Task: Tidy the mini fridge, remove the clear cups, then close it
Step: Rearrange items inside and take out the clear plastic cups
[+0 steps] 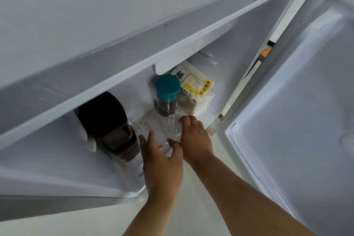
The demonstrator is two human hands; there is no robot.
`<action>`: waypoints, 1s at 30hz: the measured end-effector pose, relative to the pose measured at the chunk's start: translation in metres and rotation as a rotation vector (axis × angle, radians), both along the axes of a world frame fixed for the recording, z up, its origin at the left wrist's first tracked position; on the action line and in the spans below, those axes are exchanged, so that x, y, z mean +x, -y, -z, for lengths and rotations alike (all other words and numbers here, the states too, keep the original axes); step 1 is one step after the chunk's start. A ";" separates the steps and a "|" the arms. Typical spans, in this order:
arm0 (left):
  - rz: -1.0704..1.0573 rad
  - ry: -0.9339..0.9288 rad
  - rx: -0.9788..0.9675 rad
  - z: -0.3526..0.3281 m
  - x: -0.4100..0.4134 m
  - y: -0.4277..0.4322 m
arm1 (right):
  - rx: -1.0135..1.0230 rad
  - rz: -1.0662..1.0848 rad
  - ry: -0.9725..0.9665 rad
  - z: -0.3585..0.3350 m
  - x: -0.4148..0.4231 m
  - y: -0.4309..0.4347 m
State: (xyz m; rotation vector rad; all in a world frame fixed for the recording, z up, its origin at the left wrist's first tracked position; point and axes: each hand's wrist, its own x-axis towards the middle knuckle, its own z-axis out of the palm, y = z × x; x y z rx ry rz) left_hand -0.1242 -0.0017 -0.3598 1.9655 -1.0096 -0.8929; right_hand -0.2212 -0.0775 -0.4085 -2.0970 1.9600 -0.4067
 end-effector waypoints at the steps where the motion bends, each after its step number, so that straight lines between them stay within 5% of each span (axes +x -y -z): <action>1: -0.017 -0.033 0.015 0.000 0.002 0.004 | -0.026 -0.008 0.001 0.000 -0.003 -0.003; 13: -0.015 -0.248 -0.081 0.001 0.015 0.027 | -0.094 -0.042 0.194 -0.021 -0.011 -0.021; 21: -0.113 -0.345 -0.168 0.004 0.010 -0.009 | 0.311 0.161 0.853 -0.056 0.006 -0.007; 25: -0.137 -0.557 -0.096 0.001 0.015 0.007 | 0.222 0.100 0.720 -0.059 0.005 -0.006; 30: -0.049 -0.569 -0.045 0.010 0.008 0.025 | -0.087 -0.026 0.249 -0.060 0.006 0.005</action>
